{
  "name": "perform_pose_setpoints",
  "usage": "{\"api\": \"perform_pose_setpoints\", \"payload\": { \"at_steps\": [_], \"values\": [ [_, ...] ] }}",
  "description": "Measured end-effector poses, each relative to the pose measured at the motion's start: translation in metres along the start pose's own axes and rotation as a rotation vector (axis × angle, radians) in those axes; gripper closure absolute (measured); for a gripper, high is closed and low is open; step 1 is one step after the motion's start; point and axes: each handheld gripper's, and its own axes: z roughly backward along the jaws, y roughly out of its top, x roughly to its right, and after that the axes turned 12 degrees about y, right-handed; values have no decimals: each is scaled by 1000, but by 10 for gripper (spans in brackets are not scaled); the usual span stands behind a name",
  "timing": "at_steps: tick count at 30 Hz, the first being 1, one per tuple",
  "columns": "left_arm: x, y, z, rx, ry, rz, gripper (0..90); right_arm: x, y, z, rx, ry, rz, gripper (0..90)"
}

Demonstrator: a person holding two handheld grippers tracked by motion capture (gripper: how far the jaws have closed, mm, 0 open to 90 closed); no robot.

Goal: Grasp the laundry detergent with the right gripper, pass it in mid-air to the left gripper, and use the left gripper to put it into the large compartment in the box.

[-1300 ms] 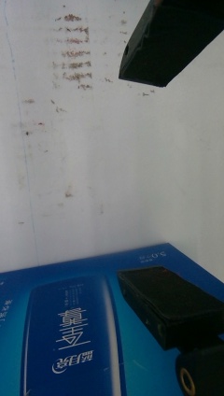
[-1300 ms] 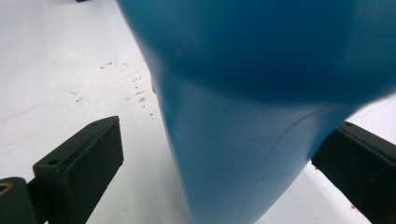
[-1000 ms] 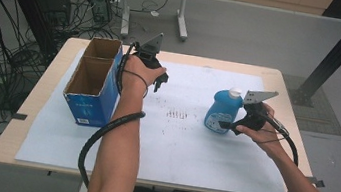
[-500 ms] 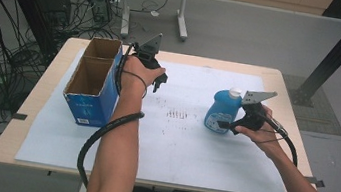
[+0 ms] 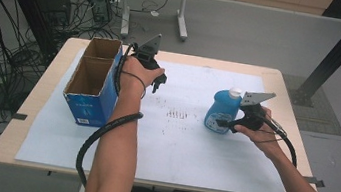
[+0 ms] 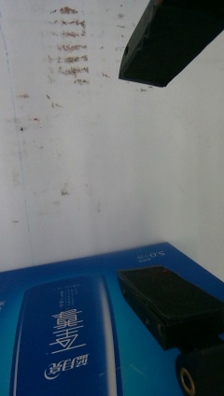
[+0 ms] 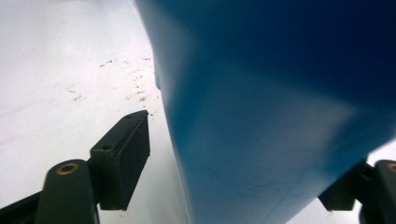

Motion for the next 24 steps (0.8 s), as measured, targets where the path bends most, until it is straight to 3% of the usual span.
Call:
{"api": "perform_pose_setpoints", "payload": {
  "at_steps": [12, 24],
  "values": [
    [-1, 0, 2, 1, 5, 6, 58, 3, -1, 1, 9, -7, 10, 405],
    [1, 0, 3, 1, 5, 5, 58, 4, -1, 1, 8, 2, 9, 414]
  ]
}}
